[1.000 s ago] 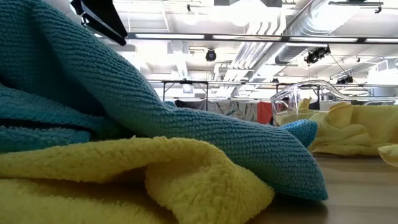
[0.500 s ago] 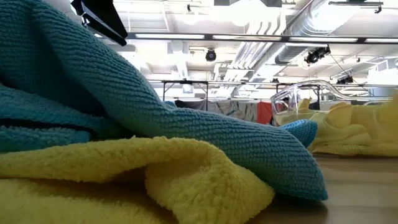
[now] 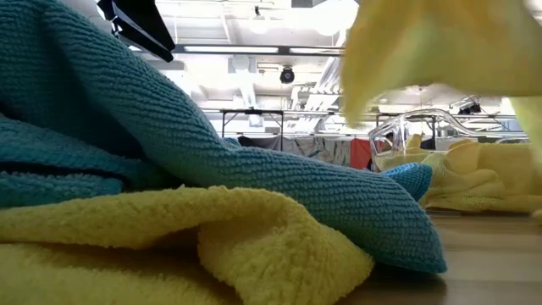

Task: Sort microfiber towel by color & place in baskets
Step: Put the yellow microfiber towel into the right transparent bin

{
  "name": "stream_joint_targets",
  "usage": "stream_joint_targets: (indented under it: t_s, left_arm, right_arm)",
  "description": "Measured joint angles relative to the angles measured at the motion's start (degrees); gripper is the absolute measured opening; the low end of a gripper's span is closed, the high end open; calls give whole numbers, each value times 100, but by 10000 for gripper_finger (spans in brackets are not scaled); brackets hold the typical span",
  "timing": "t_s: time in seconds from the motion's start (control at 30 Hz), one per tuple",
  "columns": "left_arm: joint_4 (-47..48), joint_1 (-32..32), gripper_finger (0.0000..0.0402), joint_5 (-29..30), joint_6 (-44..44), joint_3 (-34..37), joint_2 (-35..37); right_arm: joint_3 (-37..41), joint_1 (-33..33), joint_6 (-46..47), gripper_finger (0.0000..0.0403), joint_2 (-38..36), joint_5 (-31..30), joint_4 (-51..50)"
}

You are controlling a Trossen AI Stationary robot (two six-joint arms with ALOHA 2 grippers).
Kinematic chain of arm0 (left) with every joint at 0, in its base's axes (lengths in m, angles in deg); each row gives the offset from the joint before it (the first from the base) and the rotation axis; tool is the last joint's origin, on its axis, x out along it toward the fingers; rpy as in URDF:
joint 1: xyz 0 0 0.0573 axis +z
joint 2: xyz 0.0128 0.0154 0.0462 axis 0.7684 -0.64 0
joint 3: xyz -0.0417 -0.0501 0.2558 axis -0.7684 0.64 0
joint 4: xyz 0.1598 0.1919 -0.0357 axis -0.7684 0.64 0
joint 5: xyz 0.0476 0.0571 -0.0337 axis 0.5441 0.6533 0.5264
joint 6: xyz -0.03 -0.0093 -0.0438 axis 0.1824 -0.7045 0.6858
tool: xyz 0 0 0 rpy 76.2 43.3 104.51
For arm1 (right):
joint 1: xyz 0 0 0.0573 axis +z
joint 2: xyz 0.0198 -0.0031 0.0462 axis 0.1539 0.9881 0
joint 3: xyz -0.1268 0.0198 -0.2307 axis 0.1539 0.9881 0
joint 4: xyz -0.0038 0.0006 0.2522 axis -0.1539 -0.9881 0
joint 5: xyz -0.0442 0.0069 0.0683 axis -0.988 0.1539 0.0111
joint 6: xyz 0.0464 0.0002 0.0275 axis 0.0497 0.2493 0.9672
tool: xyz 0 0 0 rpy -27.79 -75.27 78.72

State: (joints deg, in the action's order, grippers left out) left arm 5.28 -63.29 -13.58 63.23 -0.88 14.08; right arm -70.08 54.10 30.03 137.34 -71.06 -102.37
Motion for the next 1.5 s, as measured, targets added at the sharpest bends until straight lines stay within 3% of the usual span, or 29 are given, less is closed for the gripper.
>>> stream_joint_targets:
  t_s: [0.23, 0.53, 0.63, 0.87, 1.13, 1.5]
  left_arm:
    - [0, 0, 138, 0, 76, 0, 0]
    - [-1, 0, 138, 0, 78, 0, 0]
    - [0, 0, 138, 2, 192, 0, 0]
    - [-9, 0, 138, 36, 227, 0, 0]
    - [-303, 0, 138, 60, 221, 0, 0]
    - [-454, 0, 138, 74, 221, 0, 0]
  right_arm:
    - [0, -823, -1418, 1, -581, 564, 8]
    - [4, -2122, -2802, 0, -1402, 174, 8]
    - [4, -2403, -2968, 0, -1672, 321, 6]
    - [4, -2504, -3331, 0, -1887, 1377, 10]
    - [257, -2502, -3305, 0, -1797, 3276, 18]
    - [2637, -2502, -2591, 0, -1790, 4940, 21]
